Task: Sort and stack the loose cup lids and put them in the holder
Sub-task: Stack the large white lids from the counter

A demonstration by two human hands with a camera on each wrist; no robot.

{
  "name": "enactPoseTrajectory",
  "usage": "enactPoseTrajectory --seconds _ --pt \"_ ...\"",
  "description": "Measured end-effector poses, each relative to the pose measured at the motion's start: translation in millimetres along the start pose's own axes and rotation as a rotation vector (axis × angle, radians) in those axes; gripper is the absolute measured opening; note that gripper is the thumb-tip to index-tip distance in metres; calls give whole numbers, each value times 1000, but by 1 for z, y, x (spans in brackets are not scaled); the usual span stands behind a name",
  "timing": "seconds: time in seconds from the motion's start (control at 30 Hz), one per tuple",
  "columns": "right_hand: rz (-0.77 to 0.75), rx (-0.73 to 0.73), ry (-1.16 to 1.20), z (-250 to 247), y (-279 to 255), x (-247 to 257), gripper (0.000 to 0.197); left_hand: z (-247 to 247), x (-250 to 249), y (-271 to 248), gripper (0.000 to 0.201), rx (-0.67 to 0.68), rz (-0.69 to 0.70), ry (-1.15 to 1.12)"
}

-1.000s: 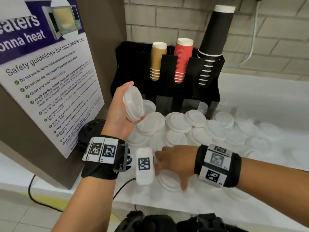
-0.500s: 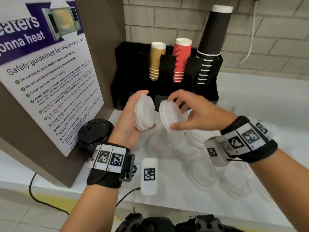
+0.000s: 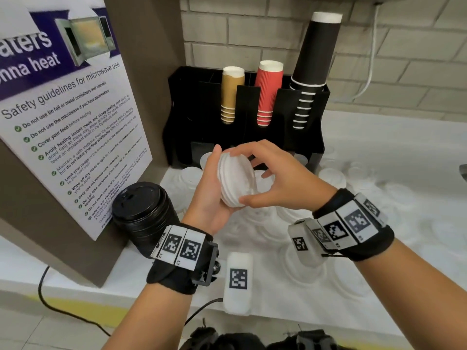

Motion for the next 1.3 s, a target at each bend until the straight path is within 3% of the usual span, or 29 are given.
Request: enactPoseTrajectory --seconds 0.27,0.33,0.43,0.57,0.63,0.77,0.97,1.1,1.2,1.3 --pt "92 50 27 -1 -6 -9 81 -8 1 0 52 -44 27 -86" --pt "125 107 -4 -3 -14 -18 67 -14 -4 2 36 -75 65 -107" --pt "94 365 -182 11 -31 -30 37 -16 -9 3 21 -80 80 -147" --pt "47 671 -371 36 -59 -45 24 -15 -12 5 26 -68 102 -187" --pt "49 763 -455 45 -73 -52 27 -15 -13 6 37 -76 116 -194" --pt "82 905 -603 65 -105 -59 66 -18 -7 7 38 -109 61 -164" --pt "69 847 -570 73 -114 -57 80 -11 -2 8 26 -88 28 -191" --pt "111 776 -358 52 -101 -51 77 -9 -4 10 41 -68 50 -179" --pt "120 578 -201 20 -73 -46 69 -12 -9 12 52 -85 84 -176" --pt "162 292 32 -6 -41 -42 64 -10 -13 10 33 -61 124 -173"
Point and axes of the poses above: each hand's wrist, its own y-axis towards the middle knuckle, its own z-axis out of the palm, x = y × z, the point moved 6 cm from there along y, towards the middle knuckle, and after that the axes turned 15 degrees about -y, right-handed, at the moved point
